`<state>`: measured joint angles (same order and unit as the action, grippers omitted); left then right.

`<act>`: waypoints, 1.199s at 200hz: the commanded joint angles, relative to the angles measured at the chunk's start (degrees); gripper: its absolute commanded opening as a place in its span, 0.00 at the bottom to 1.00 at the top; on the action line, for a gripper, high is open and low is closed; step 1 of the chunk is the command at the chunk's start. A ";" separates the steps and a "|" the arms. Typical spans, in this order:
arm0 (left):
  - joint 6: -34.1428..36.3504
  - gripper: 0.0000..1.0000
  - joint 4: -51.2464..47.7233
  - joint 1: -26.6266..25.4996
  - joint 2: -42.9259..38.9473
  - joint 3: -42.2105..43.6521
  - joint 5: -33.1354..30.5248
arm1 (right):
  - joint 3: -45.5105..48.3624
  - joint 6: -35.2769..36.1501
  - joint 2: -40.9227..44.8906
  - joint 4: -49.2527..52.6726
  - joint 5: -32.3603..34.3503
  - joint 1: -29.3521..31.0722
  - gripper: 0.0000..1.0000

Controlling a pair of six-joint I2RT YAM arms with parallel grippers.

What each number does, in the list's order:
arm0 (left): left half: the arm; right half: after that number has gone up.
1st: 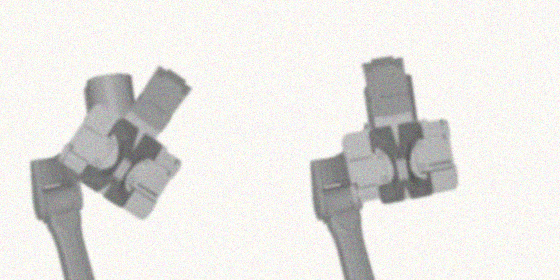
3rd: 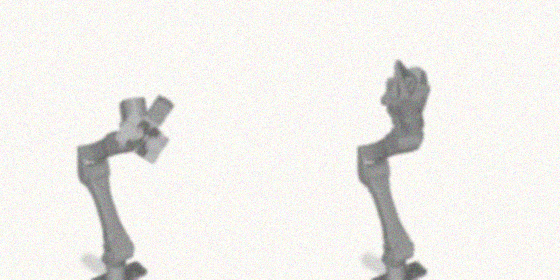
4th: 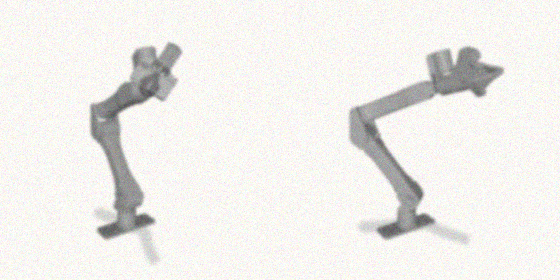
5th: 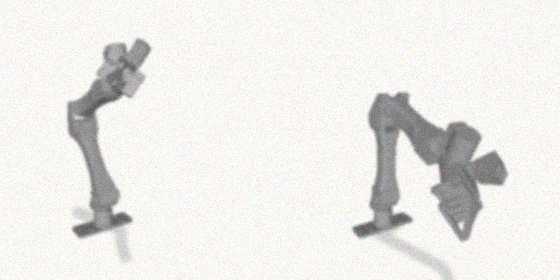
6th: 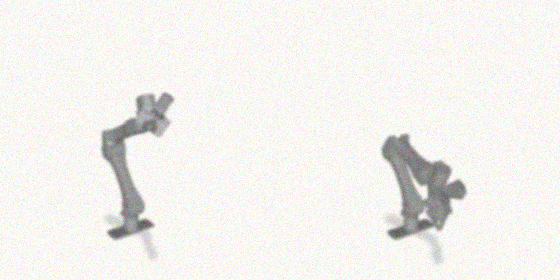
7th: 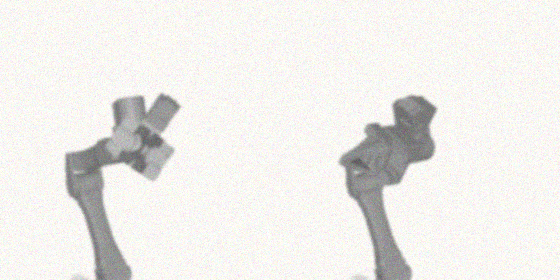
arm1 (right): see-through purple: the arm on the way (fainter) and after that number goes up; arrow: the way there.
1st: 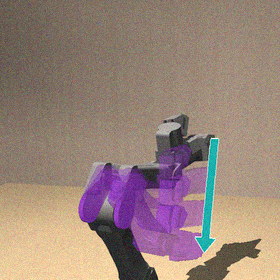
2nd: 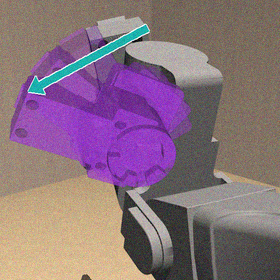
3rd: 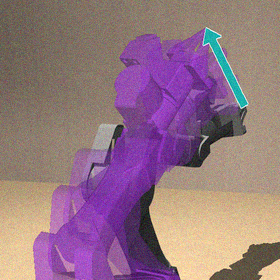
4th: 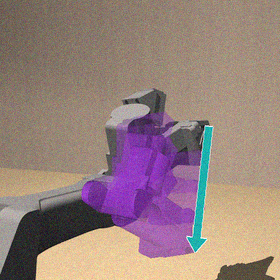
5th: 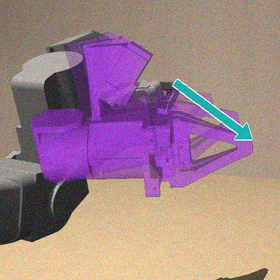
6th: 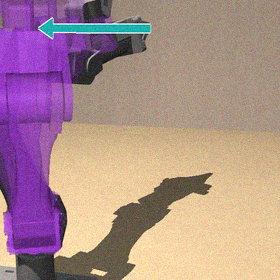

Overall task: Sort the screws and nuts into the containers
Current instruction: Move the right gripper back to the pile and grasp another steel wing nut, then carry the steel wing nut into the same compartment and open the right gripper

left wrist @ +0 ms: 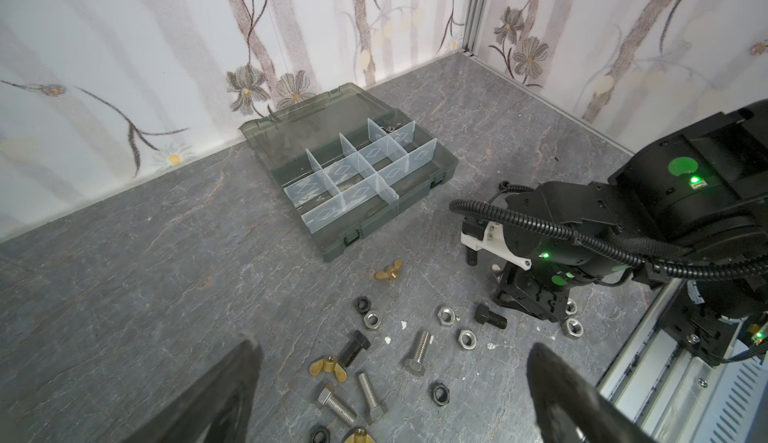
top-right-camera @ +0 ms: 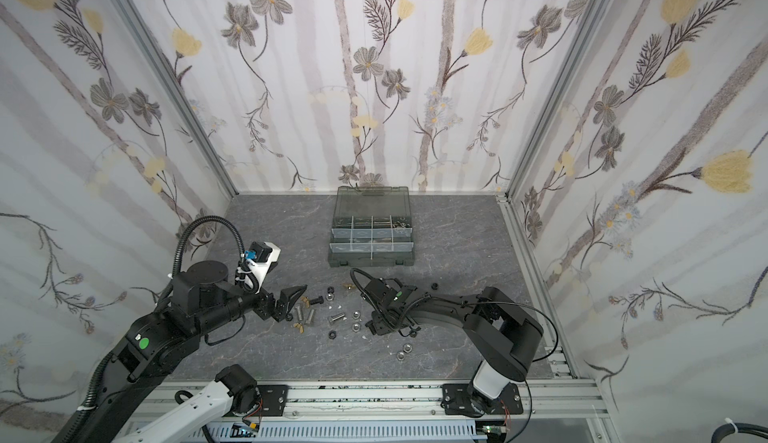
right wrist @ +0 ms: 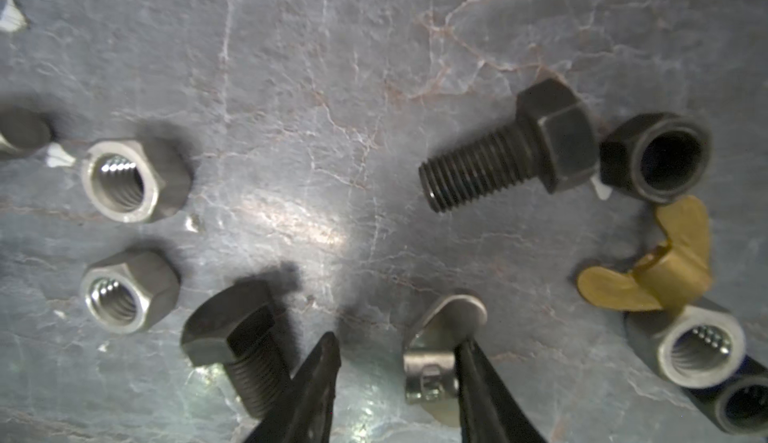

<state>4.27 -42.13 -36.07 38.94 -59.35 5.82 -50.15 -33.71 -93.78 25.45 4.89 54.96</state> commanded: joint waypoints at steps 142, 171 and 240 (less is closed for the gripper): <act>0.46 1.00 1.89 -0.14 0.57 -0.08 -0.04 | 1.76 2.68 1.98 -0.74 -1.09 -4.64 0.16; 0.58 1.00 1.54 -0.12 0.35 -0.48 -1.14 | -3.11 6.36 5.09 0.58 -1.50 -11.51 0.15; 2.08 1.00 1.00 -0.13 0.17 -1.45 -3.98 | -29.73 17.15 -7.12 4.24 4.74 -22.37 0.15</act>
<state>5.21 -41.95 -36.18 39.09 -60.20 3.01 -71.75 -21.65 -95.61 28.49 4.75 35.16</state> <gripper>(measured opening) 0.998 0.181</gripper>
